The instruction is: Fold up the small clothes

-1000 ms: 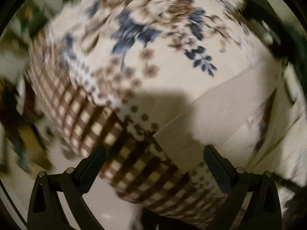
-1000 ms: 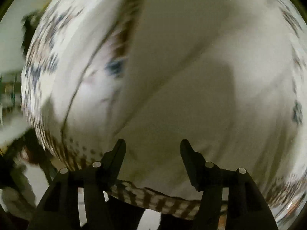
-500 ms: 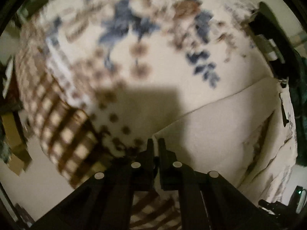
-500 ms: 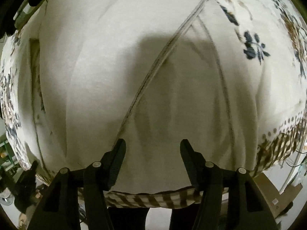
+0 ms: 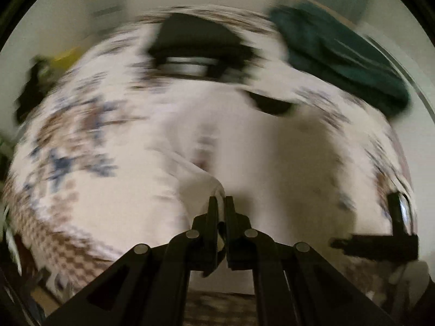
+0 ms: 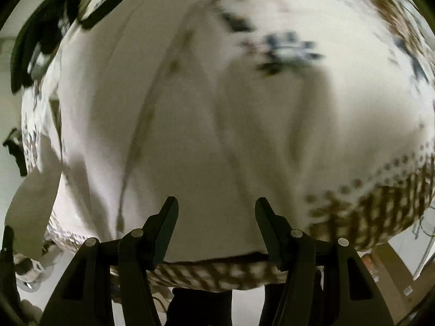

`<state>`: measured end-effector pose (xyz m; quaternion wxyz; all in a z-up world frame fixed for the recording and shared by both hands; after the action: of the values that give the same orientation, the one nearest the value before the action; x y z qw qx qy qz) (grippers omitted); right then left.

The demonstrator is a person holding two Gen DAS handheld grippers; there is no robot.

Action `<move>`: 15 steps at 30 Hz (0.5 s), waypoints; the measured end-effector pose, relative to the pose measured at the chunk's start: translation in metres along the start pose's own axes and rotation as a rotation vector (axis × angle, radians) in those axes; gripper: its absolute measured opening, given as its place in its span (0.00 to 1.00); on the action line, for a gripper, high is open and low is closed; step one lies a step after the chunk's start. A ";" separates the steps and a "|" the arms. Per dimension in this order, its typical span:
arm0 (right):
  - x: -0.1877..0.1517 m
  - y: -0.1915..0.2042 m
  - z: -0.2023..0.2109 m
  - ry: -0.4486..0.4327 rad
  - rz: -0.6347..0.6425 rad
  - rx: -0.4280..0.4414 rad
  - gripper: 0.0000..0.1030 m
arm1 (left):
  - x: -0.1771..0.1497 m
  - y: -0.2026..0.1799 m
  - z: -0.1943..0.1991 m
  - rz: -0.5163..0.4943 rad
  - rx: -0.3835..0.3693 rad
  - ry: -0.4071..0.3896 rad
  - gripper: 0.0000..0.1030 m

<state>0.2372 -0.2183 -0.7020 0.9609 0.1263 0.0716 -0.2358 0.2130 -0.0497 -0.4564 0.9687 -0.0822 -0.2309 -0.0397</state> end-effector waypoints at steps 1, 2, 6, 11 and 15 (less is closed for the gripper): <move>-0.001 -0.018 0.006 -0.003 -0.012 -0.001 0.59 | -0.006 -0.024 -0.005 -0.029 -0.024 0.016 0.02; -0.002 -0.036 0.013 -0.007 -0.029 -0.002 0.59 | -0.011 -0.047 -0.011 -0.055 -0.049 0.035 0.02; -0.001 -0.112 0.037 -0.016 -0.088 -0.009 0.59 | -0.043 -0.125 -0.042 -0.154 -0.106 0.111 0.02; -0.002 -0.189 0.059 -0.007 -0.090 -0.001 0.59 | -0.074 -0.151 -0.077 -0.167 -0.095 0.232 0.05; -0.007 -0.219 0.069 0.014 -0.061 0.032 0.59 | -0.089 -0.134 -0.071 -0.112 -0.076 0.268 0.49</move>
<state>0.1330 -0.4221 -0.6804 0.9505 0.1410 0.0786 -0.2654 0.1493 -0.1903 -0.5406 0.9832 -0.0999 -0.1022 -0.1133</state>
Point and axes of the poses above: each gripper's, at about its wrist camera, not at the fingertips, and z roughly against the way its jaws point, y to its left, x to its top, the point moved 7 cm from there along -z, roughly the way its jaws point, and after that the axes turned 1 degree about -y, right-handed, at the moved point
